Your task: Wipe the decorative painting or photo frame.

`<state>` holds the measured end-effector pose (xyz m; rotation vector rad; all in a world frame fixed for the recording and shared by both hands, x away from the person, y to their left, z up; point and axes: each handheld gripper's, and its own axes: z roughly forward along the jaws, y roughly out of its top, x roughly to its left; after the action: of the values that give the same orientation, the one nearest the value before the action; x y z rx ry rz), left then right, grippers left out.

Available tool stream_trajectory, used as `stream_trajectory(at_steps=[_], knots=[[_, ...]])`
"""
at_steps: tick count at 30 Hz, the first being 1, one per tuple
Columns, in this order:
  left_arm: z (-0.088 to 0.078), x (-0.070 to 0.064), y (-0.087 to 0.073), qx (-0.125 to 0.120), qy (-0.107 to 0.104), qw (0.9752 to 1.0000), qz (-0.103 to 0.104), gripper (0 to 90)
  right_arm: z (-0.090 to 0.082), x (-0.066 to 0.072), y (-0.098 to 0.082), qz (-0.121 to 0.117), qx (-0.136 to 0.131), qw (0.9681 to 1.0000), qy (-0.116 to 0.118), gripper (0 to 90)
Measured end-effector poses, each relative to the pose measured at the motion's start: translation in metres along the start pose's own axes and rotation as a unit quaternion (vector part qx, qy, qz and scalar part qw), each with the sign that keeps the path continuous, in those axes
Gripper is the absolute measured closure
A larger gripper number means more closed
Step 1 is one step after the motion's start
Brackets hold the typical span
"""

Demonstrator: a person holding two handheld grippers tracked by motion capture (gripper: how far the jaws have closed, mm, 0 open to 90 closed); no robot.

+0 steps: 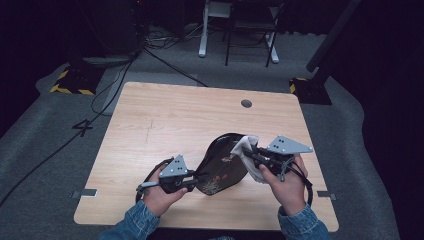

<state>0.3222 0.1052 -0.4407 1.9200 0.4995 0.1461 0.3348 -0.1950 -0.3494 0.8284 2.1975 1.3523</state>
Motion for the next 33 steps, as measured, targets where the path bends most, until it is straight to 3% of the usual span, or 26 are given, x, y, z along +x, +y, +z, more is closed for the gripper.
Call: stream_trajectory(at_steps=[8, 13, 20, 26, 33], knots=[[0.0, 0.001, 0.0, -0.001, 0.0, 1.0, -0.002, 79.3, 0.013, 0.032, 0.012, -0.038, 0.002, 0.9985, 0.04, 81.9], [0.0, 0.001, 0.0, 0.0, 0.0, 1.0, -0.001, 79.2, 0.017, 0.037, 0.012, -0.044, 0.002, 0.9979, 0.048, 81.9], [0.0, 0.0, 0.0, 0.0, 0.001, 1.0, 0.001, 79.2, 0.013, 0.025, 0.004, -0.038, 0.005, 0.9987, 0.034, 81.9], [0.0, 0.0, 0.0, -0.002, 0.001, 1.0, 0.001, 79.0, 0.008, 0.003, -0.014, -0.002, 0.01, 0.9998, 0.017, 81.9], [0.0, -0.001, 0.0, -0.001, 0.001, 1.0, 0.003, 78.9, 0.008, -0.007, -0.03, 0.011, 0.015, 0.9998, 0.004, 81.9]])
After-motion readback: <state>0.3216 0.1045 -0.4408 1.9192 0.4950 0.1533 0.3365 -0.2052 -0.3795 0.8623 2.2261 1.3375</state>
